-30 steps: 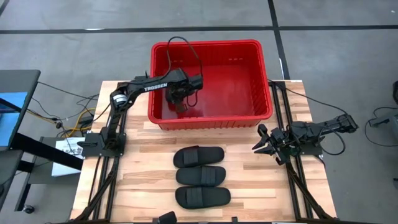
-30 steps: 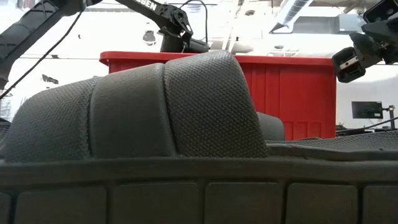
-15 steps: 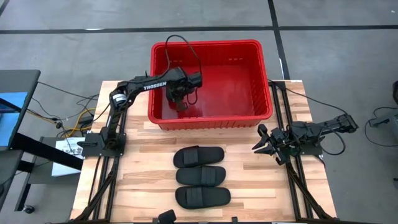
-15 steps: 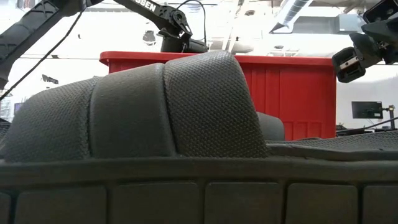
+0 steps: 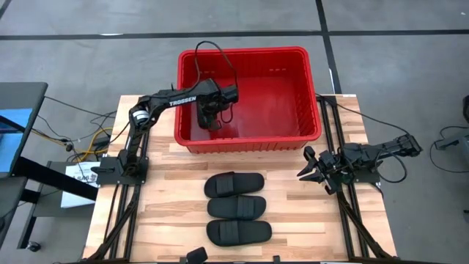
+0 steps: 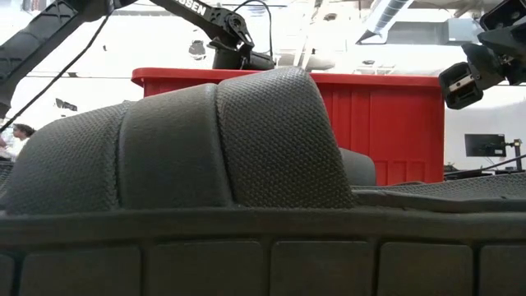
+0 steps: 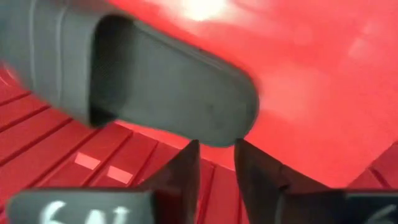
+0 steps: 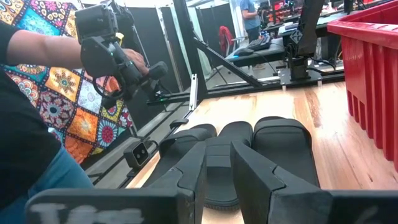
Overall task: Pick and place slides into bin
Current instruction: Put the black slipper into the red bin
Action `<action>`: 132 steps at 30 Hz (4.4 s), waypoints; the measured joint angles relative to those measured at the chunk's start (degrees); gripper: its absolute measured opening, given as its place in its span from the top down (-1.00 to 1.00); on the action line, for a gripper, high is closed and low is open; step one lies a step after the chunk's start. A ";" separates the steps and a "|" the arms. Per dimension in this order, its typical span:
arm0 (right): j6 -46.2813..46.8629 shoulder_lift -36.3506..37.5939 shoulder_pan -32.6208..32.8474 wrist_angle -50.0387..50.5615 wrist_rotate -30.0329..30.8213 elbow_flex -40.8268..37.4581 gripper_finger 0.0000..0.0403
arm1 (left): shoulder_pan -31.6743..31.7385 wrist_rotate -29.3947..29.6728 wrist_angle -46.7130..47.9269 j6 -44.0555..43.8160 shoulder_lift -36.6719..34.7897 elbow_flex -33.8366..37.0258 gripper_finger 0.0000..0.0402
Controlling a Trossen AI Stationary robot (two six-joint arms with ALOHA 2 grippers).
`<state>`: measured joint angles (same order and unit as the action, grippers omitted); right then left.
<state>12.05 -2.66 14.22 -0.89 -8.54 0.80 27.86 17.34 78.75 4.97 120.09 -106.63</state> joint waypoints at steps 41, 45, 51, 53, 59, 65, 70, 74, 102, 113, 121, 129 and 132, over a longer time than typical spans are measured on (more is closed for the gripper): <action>0.00 0.00 0.00 0.00 -0.02 0.00 0.68 | 0.82 -5.98 0.85 4.28 -4.17 -28.56 0.38; 0.00 -0.01 0.01 0.00 -0.01 0.01 0.68 | 1.56 -11.41 -9.90 2.15 -10.54 -25.23 0.38; -0.01 -0.02 0.01 0.00 -0.02 0.00 0.68 | 2.54 -17.70 -20.51 -0.53 -18.50 -25.23 0.38; 0.00 -0.01 0.00 0.00 -0.02 0.01 0.68 | 2.51 -18.32 -22.89 -0.66 -21.12 -25.22 0.38; 0.00 -0.01 0.02 0.00 0.00 0.01 0.68 | 2.02 -18.64 -24.52 -1.46 -27.98 -25.20 0.38; -0.02 -0.02 0.00 0.00 -0.02 0.00 0.68 | -0.45 -20.67 -23.62 -4.30 -33.64 -25.20 0.38; -0.01 -0.02 0.02 0.00 -0.01 0.01 0.68 | -4.22 -20.24 -22.56 -4.01 -36.77 -25.20 0.38; 0.00 -0.02 0.00 0.00 -0.01 0.00 0.68 | -7.36 -19.91 -21.17 -3.86 -37.81 -25.20 0.39; 0.00 0.00 0.00 0.00 0.00 0.02 0.68 | -20.47 -32.82 -23.90 -7.31 -48.02 -25.21 0.62; 0.00 0.00 0.02 0.00 -0.01 0.00 0.68 | -23.37 -39.54 -24.28 -4.68 -45.36 -25.18 0.62; 0.00 -0.01 0.02 0.00 -0.02 0.00 0.68 | -23.34 -17.24 -26.97 -5.65 -45.07 -25.07 0.62; 0.00 0.00 0.00 0.00 0.00 0.00 0.68 | -23.34 -21.82 -33.04 -4.05 -49.76 -21.00 0.62; -0.02 -0.02 0.00 0.00 -0.01 0.01 0.68 | -23.34 -22.03 -39.06 -5.23 -53.74 -12.33 0.62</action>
<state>12.03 -2.68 14.22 -0.89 -8.54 0.80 4.51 -4.69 39.69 -0.26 66.35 -118.95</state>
